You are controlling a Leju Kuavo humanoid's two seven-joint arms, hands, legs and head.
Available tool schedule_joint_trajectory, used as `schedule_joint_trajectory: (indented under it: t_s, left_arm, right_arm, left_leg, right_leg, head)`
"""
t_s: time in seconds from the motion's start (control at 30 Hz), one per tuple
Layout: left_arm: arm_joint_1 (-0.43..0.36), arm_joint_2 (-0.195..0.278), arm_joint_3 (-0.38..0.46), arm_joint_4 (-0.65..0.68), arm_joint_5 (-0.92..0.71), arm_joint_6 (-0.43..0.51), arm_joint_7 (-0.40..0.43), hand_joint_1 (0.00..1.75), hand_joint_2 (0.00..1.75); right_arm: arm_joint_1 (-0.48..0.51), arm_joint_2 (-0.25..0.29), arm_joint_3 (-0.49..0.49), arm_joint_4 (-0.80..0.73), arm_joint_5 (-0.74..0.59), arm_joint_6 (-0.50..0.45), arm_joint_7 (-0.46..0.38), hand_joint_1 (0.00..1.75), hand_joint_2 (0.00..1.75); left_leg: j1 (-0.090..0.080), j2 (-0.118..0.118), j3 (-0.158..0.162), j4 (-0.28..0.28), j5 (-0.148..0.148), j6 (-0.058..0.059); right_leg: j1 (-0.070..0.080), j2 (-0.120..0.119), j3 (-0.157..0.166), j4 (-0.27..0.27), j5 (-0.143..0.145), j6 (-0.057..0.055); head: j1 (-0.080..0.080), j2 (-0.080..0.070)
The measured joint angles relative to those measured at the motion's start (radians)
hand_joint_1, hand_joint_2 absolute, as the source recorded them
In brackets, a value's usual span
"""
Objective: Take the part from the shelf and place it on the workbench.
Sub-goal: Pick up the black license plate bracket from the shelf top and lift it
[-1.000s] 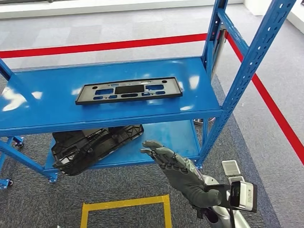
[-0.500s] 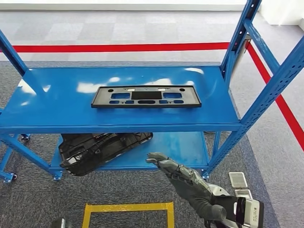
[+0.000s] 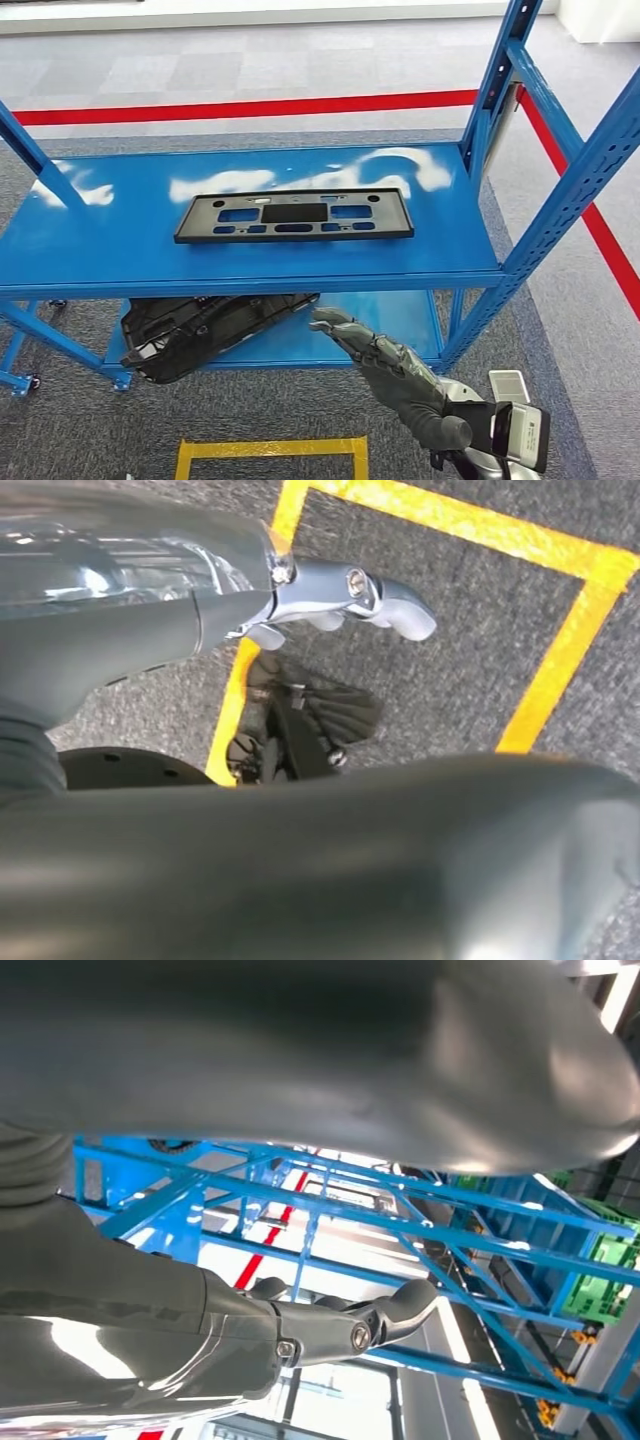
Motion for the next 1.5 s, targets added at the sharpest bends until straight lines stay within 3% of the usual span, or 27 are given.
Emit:
schedule_joint_trajectory:
  t_s: [0.07,0.13,0.23,0.3,0.37,0.4,0.43,0.5,0.53,0.57,0.7,0.77,0.87,0.9,0.93,0.97,1.03,1.1,1.17,1.27,1.3,1.37,1.4,1.43,1.47,1.5]
  left_arm:
    - [0.002,0.002,0.002,0.000,-0.001,0.001,0.001,0.00,0.00]
    - [0.002,0.004,0.003,0.000,-0.001,0.003,0.004,0.00,0.00]
    - [0.003,0.004,0.003,0.000,-0.001,0.004,0.005,0.00,0.00]
    - [0.003,0.004,0.003,0.000,0.000,0.002,0.004,0.00,0.00]
    - [0.003,0.004,0.003,0.000,0.000,0.001,0.005,0.00,0.00]
    - [0.003,0.004,0.004,0.000,0.000,0.000,0.005,0.00,0.00]
    - [0.004,0.004,0.004,0.000,0.000,0.000,0.004,0.00,0.00]
    - [0.004,0.004,0.004,0.000,0.001,0.000,0.004,0.00,0.00]
    - [0.003,0.004,0.005,0.000,0.001,0.000,0.004,0.00,0.00]
    - [0.003,0.004,0.005,0.000,0.002,0.000,0.003,0.00,0.00]
    - [0.001,0.004,0.009,0.000,0.008,0.000,0.001,0.00,0.00]
    - [-0.001,0.004,0.012,0.000,0.010,0.000,-0.001,0.00,0.00]
    - [0.001,0.005,0.013,0.000,0.012,0.000,-0.003,0.00,0.00]
    - [0.002,0.005,0.014,0.000,0.013,0.000,-0.003,0.00,0.00]
    - [0.004,0.005,0.014,0.000,0.014,0.000,-0.003,0.00,0.00]
    - [0.005,0.005,0.014,0.000,0.014,0.000,-0.003,0.00,0.00]
    - [0.005,0.006,0.015,0.000,0.014,0.000,-0.003,0.00,0.00]
    - [0.005,0.007,0.015,0.000,0.014,0.002,-0.002,0.00,0.00]
    - [0.004,0.008,0.015,0.000,0.015,0.005,-0.002,0.00,0.00]
    - [0.005,0.009,0.015,0.000,0.013,0.008,-0.002,0.00,0.00]
    - [0.005,0.009,0.015,0.000,0.012,0.008,-0.003,0.00,0.00]
    - [0.005,0.010,0.015,0.000,0.012,0.008,-0.003,0.00,0.00]
    - [0.006,0.010,0.015,0.000,0.012,0.008,-0.002,0.00,0.00]
    - [0.006,0.010,0.015,0.000,0.012,0.008,-0.002,0.00,0.00]
    - [0.007,0.010,0.015,0.000,0.012,0.008,-0.002,0.00,0.00]
    - [0.008,0.010,0.015,0.000,0.012,0.008,-0.002,0.00,0.00]
  right_arm:
    - [0.002,0.000,0.000,0.003,0.002,-0.001,0.002,0.00,0.00]
    - [0.007,0.000,0.001,0.008,0.006,-0.002,0.003,0.00,0.00]
    - [0.010,0.000,0.002,0.013,0.010,-0.003,0.002,0.00,0.00]
    - [0.011,0.000,0.002,0.017,0.011,-0.006,0.000,0.00,0.00]
    - [0.013,-0.001,0.003,0.023,0.012,-0.007,0.000,0.00,0.00]
    - [0.015,-0.001,0.003,0.027,0.012,-0.007,0.000,0.00,0.00]
    - [0.015,-0.002,0.003,0.030,0.012,-0.007,0.000,0.00,0.00]
    - [0.015,-0.002,0.003,0.033,0.011,-0.007,0.000,0.00,0.00]
    - [0.015,-0.002,0.004,0.035,0.011,-0.007,0.000,0.00,0.00]
    - [0.014,-0.002,0.004,0.036,0.010,-0.007,0.000,0.00,0.00]
    - [0.015,-0.001,0.003,0.039,0.005,-0.007,-0.002,0.00,0.00]
    - [0.013,0.000,0.003,0.039,0.004,-0.007,-0.003,0.00,0.00]
    - [0.013,0.002,0.003,0.039,0.002,-0.003,-0.003,0.00,0.00]
    - [0.013,0.002,0.003,0.040,0.002,-0.002,-0.003,0.00,0.00]
    - [0.013,0.002,0.003,0.040,0.002,0.000,-0.003,0.00,0.00]
    - [0.013,0.003,0.003,0.041,0.002,0.001,-0.003,0.00,0.00]
    - [0.013,0.005,0.003,0.041,0.001,0.001,-0.003,0.00,0.00]
    - [0.013,0.008,0.002,0.042,0.001,0.001,-0.003,0.00,0.00]
    - [0.013,0.010,0.001,0.042,0.000,0.001,-0.004,0.00,0.00]
    - [0.014,0.011,-0.003,0.039,0.003,0.000,-0.011,0.00,0.00]
    - [0.015,0.011,-0.004,0.038,0.005,0.000,-0.012,0.00,0.00]
    - [0.020,0.011,-0.005,0.038,0.008,-0.003,-0.012,0.00,0.00]
    - [0.023,0.011,-0.006,0.039,0.008,-0.005,-0.011,0.00,0.00]
    - [0.026,0.011,-0.006,0.039,0.009,-0.007,-0.011,0.00,0.00]
    - [0.028,0.011,-0.007,0.039,0.009,-0.008,-0.011,0.00,0.00]
    - [0.028,0.011,-0.007,0.039,0.009,-0.008,-0.011,0.00,0.00]
  left_leg:
    - [-0.009,0.001,0.032,-0.091,0.050,0.017]
    - [-0.016,0.003,0.040,-0.116,0.043,0.031]
    - [-0.009,0.003,0.066,-0.154,0.033,0.039]
    - [-0.003,0.004,0.086,-0.171,0.031,0.042]
    - [-0.002,0.003,0.099,-0.174,0.021,0.044]
    - [-0.002,0.003,0.106,-0.174,0.016,0.043]
    - [-0.001,0.003,0.114,-0.173,0.009,0.041]
    - [0.000,0.002,0.136,-0.173,-0.008,0.032]
    - [-0.002,0.001,0.144,-0.171,-0.016,0.026]
    - [-0.003,0.000,0.148,-0.169,-0.023,0.021]
    - [-0.004,0.001,0.150,-0.165,-0.035,0.009]
    - [-0.002,0.001,0.132,-0.120,-0.061,-0.001]
    - [0.004,0.002,0.025,0.068,-0.129,-0.014]
    - [0.004,0.002,-0.008,0.113,-0.132,-0.015]
    - [0.004,0.002,-0.024,0.122,-0.114,-0.013]
    - [0.004,0.002,-0.021,0.092,-0.075,-0.010]
    - [-0.001,0.002,0.018,-0.027,0.013,0.005]
    - [-0.008,0.003,0.049,-0.105,0.045,0.021]
    - [-0.013,0.003,0.057,-0.124,0.033,0.031]
    - [-0.003,0.004,0.079,-0.159,0.029,0.036]
    - [0.000,0.005,0.089,-0.168,0.029,0.037]
    - [0.000,0.004,0.101,-0.173,0.022,0.041]
    - [0.000,0.004,0.107,-0.173,0.017,0.041]
    - [0.000,0.004,0.115,-0.173,0.011,0.040]
    - [0.000,0.004,0.124,-0.172,0.004,0.037]
    - [0.001,0.003,0.136,-0.172,-0.005,0.033]
  right_leg:
    - [0.001,0.000,0.011,-0.002,-0.010,0.006]
    - [0.000,0.000,0.009,-0.007,-0.013,0.016]
    - [0.003,-0.002,0.012,0.000,-0.027,0.030]
    - [0.003,0.001,-0.027,0.085,-0.066,0.035]
    - [0.002,0.003,-0.105,0.207,-0.102,0.040]
    - [0.001,0.003,-0.132,0.240,-0.099,0.042]
    - [0.001,0.003,-0.143,0.237,-0.075,0.045]
    - [0.000,0.003,-0.113,0.133,0.013,0.047]
    - [0.001,0.004,-0.091,0.076,0.047,0.046]
    - [0.002,0.004,-0.074,0.033,0.063,0.041]
    - [0.004,0.007,-0.062,0.002,0.050,0.014]
    - [0.000,0.004,-0.053,-0.001,0.044,0.002]
    - [-0.001,-0.001,-0.041,-0.001,0.031,-0.008]
    - [0.000,-0.001,-0.035,-0.001,0.026,-0.009]
    - [0.000,0.000,-0.028,-0.001,0.021,-0.008]
    - [0.000,0.001,-0.017,-0.002,0.014,-0.007]
    - [0.002,0.001,0.004,-0.003,0.001,-0.004]
    - [0.002,0.002,0.015,-0.006,-0.009,0.004]
    - [0.002,0.001,0.014,-0.011,-0.012,0.015]
    - [0.003,0.000,0.008,0.012,-0.032,0.027]
    - [0.003,0.001,-0.012,0.055,-0.053,0.029]
    - [0.004,0.003,-0.084,0.178,-0.095,0.033]
    - [0.003,0.003,-0.119,0.226,-0.101,0.036]
    - [0.003,0.003,-0.139,0.243,-0.087,0.038]
    - [0.002,0.003,-0.141,0.223,-0.054,0.041]
    - [0.001,0.003,-0.127,0.168,-0.007,0.043]
  head:
    - [0.000,0.000]
    - [0.000,0.000]
    - [0.000,0.000]
    - [0.001,0.000]
    - [0.001,0.000]
    - [0.001,0.000]
    - [0.001,0.000]
    - [0.001,0.000]
    - [0.001,0.000]
    - [0.001,0.000]
    - [0.001,0.000]
    - [0.001,0.000]
    - [0.000,0.000]
    - [0.001,0.000]
    - [0.001,0.000]
    - [0.001,0.000]
    - [0.001,0.000]
    - [0.001,0.000]
    - [0.001,0.000]
    - [0.001,0.000]
    - [0.002,0.000]
    - [0.002,0.000]
    - [0.002,0.000]
    - [0.002,0.000]
    - [0.002,0.000]
    - [0.002,0.000]
